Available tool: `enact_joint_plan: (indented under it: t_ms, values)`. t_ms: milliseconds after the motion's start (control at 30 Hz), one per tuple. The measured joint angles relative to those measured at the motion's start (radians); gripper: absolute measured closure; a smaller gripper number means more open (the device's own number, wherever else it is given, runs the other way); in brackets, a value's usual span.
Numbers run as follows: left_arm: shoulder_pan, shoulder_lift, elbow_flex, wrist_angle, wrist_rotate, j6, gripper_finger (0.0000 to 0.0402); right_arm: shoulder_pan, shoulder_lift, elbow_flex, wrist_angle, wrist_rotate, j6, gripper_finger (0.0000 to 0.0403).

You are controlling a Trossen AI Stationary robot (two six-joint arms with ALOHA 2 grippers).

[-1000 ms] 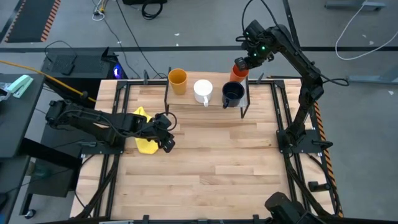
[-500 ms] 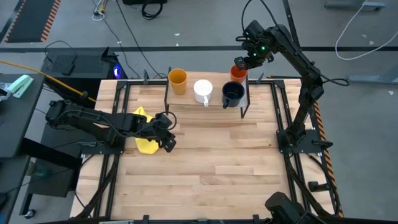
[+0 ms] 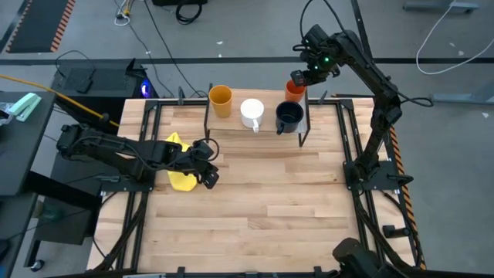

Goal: Stack small to large cups/mugs on shelf
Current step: Return to Home Position

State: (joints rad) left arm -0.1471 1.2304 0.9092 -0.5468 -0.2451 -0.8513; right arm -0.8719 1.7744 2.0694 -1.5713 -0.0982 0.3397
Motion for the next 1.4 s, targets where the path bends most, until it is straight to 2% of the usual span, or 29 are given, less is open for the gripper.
enact_joint_plan:
  t_ms: [167,333,667,933,1233,1400]
  values:
    - [0.0,0.0,0.0,0.0,0.0,0.001,0.0373,-0.009,-0.019,0.047,0.0,-0.002,-0.005,0.0331]
    - [0.0,0.0,0.0,0.0,0.0,0.002,0.0367,-0.001,-0.099,0.115,0.001,-0.048,-0.023,0.0331]
    - [0.0,0.0,0.0,0.001,-0.021,0.002,0.0376,0.108,-0.423,0.154,0.015,-0.063,-0.002,0.0331]
    - [0.0,0.0,0.0,0.006,-0.024,0.002,0.0368,0.184,-0.641,0.155,0.049,0.018,0.004,0.0331]
    - [-0.001,0.0,0.0,0.003,-0.021,-0.001,0.0373,0.184,-0.718,0.14,0.042,0.018,0.065,0.0331]
    - [-0.001,0.0,0.0,0.025,-0.025,0.005,0.0376,0.183,-0.721,0.066,0.047,-0.026,0.071,0.0331]
